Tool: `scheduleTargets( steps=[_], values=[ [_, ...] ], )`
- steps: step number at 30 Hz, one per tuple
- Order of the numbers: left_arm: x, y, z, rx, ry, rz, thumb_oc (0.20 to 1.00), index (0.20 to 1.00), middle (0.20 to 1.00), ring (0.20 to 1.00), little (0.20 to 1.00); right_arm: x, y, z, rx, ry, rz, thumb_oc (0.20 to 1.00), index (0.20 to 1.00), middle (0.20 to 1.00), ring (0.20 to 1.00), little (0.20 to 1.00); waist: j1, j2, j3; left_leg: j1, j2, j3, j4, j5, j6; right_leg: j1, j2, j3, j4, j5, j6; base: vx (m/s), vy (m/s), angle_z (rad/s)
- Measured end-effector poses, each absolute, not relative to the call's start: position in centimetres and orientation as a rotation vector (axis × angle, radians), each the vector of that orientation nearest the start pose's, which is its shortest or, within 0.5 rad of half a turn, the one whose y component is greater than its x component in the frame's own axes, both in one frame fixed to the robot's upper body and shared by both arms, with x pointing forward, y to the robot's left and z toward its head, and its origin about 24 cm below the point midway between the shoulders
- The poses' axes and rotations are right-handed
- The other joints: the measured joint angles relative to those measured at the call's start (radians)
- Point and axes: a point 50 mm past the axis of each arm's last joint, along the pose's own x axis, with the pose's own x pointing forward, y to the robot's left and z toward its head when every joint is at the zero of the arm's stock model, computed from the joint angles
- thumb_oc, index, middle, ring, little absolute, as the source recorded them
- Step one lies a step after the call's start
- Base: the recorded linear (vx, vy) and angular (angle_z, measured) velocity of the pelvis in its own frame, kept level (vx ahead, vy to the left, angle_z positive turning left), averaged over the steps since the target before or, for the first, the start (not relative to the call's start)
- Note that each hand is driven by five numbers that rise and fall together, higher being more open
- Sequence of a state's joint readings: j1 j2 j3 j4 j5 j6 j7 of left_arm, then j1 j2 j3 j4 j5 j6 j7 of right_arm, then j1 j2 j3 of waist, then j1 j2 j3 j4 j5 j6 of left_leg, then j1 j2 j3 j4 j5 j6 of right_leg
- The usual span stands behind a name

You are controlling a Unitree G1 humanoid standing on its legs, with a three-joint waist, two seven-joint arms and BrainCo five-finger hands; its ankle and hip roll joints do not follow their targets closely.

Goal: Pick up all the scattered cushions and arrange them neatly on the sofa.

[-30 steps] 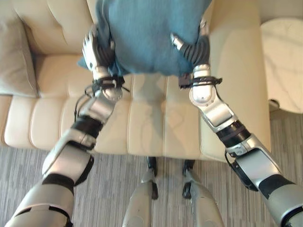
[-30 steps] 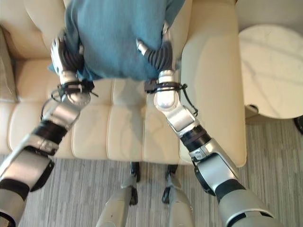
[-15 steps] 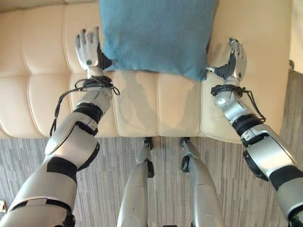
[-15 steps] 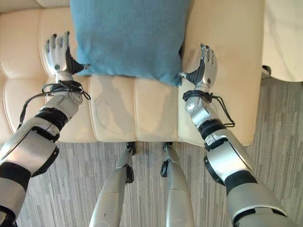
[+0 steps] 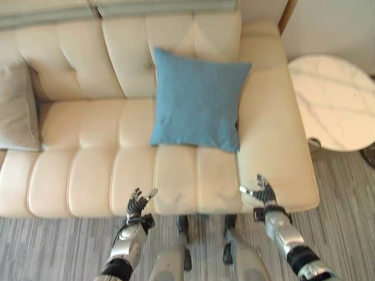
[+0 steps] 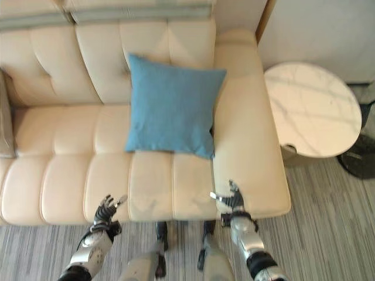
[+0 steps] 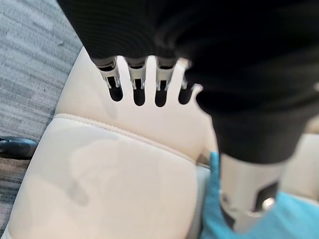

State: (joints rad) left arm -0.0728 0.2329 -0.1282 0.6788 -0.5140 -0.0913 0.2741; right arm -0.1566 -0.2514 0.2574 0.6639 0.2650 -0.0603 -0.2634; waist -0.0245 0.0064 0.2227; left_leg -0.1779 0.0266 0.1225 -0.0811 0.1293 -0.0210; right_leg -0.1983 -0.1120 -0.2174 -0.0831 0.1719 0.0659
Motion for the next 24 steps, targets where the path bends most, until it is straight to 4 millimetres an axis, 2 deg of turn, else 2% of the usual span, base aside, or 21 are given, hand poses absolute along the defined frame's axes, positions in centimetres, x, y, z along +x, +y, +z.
scheduleTargets(
  steps=[2,3,4,5,7,9,11,13,17,19,22,23,24],
  values=[
    [21.7,21.5,-8.1,-0.101,0.562,0.355,1.0,1.0,1.0,1.0,1.0,24.0,-18.9,-6.9,-0.139,0.512,-0.134,1.0,1.0,1.0,1.0,1.0,0.002,-0.004,-0.045,0.011,-0.002,0.0,0.0,-0.002,0.003,0.012,0.0,0.0,0.0,-0.001,0.002,-0.01,0.034,0.0],
    [21.4,21.5,-8.4,-0.08,0.581,0.338,1.0,1.0,1.0,1.0,1.0,23.8,-19.0,-7.3,-0.144,0.535,-0.131,1.0,1.0,1.0,1.0,1.0,0.002,-0.005,-0.046,0.04,-0.003,0.002,0.0,-0.004,0.006,0.039,0.0,0.001,0.0,0.009,-0.007,-0.05,0.044,-0.05],
    [21.0,21.6,-8.8,-0.073,0.604,0.333,1.0,1.0,1.0,1.0,1.0,23.6,-19.2,-7.6,-0.146,0.553,-0.132,1.0,1.0,1.0,1.0,1.0,0.003,-0.006,-0.053,0.066,-0.001,0.004,0.0,-0.01,0.011,0.063,0.0,0.001,0.0,0.004,-0.001,-0.05,0.037,-0.13],
    [20.4,21.7,-9.1,-0.058,0.625,0.328,1.0,1.0,1.0,1.0,1.0,22.8,-19.4,-8.3,-0.152,0.586,-0.132,1.0,1.0,1.0,1.0,1.0,0.001,-0.01,-0.075,0.082,-0.002,0.005,-0.001,-0.023,0.006,0.075,0.001,0.003,-0.005,-0.009,0.012,-0.04,0.036,-0.16],
    [19.2,21.9,-9.9,-0.03,0.671,0.317,1.0,1.0,1.0,1.0,1.0,21.5,-19.9,-9.3,-0.178,0.643,-0.13,1.0,1.0,1.0,1.0,1.0,0.003,-0.018,-0.11,0.108,-0.001,0.018,-0.007,-0.029,0.007,0.097,0.0,0.007,-0.005,-0.02,0.013,-0.03,0.025,-0.13],
    [17.5,22.1,-11.0,-0.025,0.744,0.321,1.0,1.0,1.0,1.0,1.0,19.4,-20.5,-10.8,-0.191,0.731,-0.146,1.0,1.0,1.0,1.0,1.0,0.001,-0.035,-0.153,0.127,-0.001,0.026,-0.007,-0.051,0.005,0.111,0.0,0.023,-0.005,-0.026,0.013,-0.06,0.058,-0.14],
    [16.6,22.1,-11.5,-0.01,0.78,0.31,1.0,1.0,1.0,1.0,1.0,18.2,-21.0,-11.4,-0.188,0.77,-0.17,1.0,1.0,1.0,1.0,1.0,0.001,-0.044,-0.163,0.148,-0.002,0.03,-0.007,-0.055,0.009,0.129,-0.001,0.026,-0.005,-0.028,0.011,-0.04,0.07,-0.09],
    [15.6,22.0,-12.2,0.021,0.834,0.284,1.0,1.0,1.0,1.0,1.0,16.1,-21.3,-12.4,-0.168,0.84,-0.192,1.0,1.0,1.0,1.0,1.0,0.001,-0.051,-0.183,0.169,-0.005,0.031,-0.007,-0.058,0.012,0.15,-0.002,0.027,-0.005,-0.03,0.009,-0.04,0.068,-0.03],
    [14.4,21.7,-12.7,0.029,0.878,0.246,1.0,1.0,1.0,1.0,1.0,14.6,-20.9,-13.0,-0.144,0.881,-0.18,1.0,1.0,1.0,1.0,1.0,0.002,-0.055,-0.198,0.183,-0.005,0.048,-0.007,-0.06,0.011,0.156,-0.005,0.041,-0.005,-0.032,0.009,-0.03,0.067,-0.11],
    [13.6,20.9,-13.2,0.037,0.909,0.199,1.0,1.0,1.0,1.0,1.0,13.4,-20.4,-13.4,-0.073,0.908,-0.183,1.0,1.0,1.0,1.0,1.0,-0.004,-0.062,-0.197,0.19,-0.016,0.057,-0.007,-0.06,0.011,0.151,-0.012,0.052,-0.005,-0.03,0.011,-0.16,0.162,-0.13],
    [12.6,21.2,-13.8,0.04,0.956,0.213,1.0,1.0,1.0,1.0,1.0,13.4,-20.2,-13.2,-0.044,0.89,-0.2,1.0,1.0,1.0,1.0,1.0,-0.009,-0.08,-0.196,0.172,-0.025,0.087,-0.004,-0.057,0.015,0.114,-0.018,0.072,0.004,-0.021,0.025,-0.26,0.056,-0.21],
    [12.4,21.4,-14.0,0.046,0.97,0.223,1.0,1.0,1.0,1.0,1.0,13.7,-20.2,-13.1,-0.043,0.883,-0.198,1.0,1.0,1.0,1.0,1.0,-0.009,-0.086,-0.193,0.164,-0.026,0.1,-0.002,-0.057,0.016,0.096,-0.019,0.087,0.009,-0.017,0.031,-0.23,0.02,-0.72],
    [12.4,22.4,-14.0,0.062,0.979,0.263,1.0,1.0,1.0,1.0,1.0,15.1,-19.9,-12.7,-0.044,0.845,-0.198,1.0,1.0,1.0,1.0,1.0,-0.011,-0.095,-0.177,0.138,-0.018,0.136,0.003,-0.05,0.027,0.061,-0.024,0.104,0.007,-0.027,0.049,-0.2,0.025,-0.63]
  ],
)
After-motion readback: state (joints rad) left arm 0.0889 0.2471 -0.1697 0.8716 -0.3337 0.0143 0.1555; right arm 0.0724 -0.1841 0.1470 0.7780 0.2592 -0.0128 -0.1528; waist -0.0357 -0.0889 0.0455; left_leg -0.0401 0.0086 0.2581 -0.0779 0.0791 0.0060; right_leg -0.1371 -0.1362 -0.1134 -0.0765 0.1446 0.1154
